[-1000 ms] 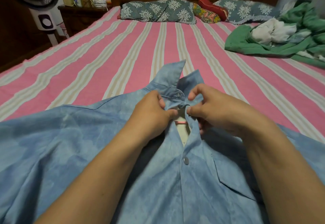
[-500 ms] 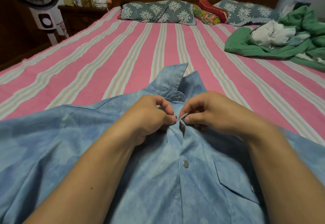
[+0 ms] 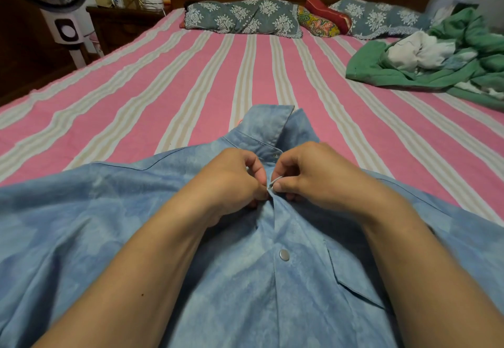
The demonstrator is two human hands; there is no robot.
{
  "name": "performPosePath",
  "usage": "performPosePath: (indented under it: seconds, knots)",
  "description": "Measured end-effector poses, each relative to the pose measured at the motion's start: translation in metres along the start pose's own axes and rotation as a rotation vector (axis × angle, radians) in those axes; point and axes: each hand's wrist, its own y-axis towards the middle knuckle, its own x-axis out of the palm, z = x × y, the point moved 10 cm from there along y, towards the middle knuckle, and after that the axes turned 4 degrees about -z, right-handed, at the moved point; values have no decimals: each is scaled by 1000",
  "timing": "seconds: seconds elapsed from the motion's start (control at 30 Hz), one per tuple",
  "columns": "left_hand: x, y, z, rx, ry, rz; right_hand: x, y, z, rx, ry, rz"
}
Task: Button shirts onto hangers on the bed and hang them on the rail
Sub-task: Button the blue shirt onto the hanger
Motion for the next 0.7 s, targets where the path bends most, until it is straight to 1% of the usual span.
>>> performPosePath:
  seconds: [0.1,0.17,0.23,0.37,0.43,0.5,0.57,0.6,0.63,0.7]
  knots:
    - [1,-1,-1,-8,18,-19,3,2,-2,-7,-82,1]
    - [3,-1,-3,-21,-37,-43,4,2,-2,-3,-110,-2]
    - [4,-1,-6,-39,-131,-57,4,2,0,10,-90,-6]
    - [2,1,-11,-69,-283,-35,4,4,0,8,-67,22]
    - [2,1,-12,-75,-311,-38,4,5,1,14,-28,33]
    - [1,1,-12,-66,-206,-40,10,4,2,29,-39,-7]
    - [-1,3,-10,-46,-21,-25,14,3,6,56,-55,-70]
    - [-8,5,-6,-11,68,34,8,3,9,66,-50,-55]
    - [-21,6,3,61,153,149,-6,3,14,73,-32,27]
    - [-45,-2,27,263,264,434,-46,-2,28,103,-17,354]
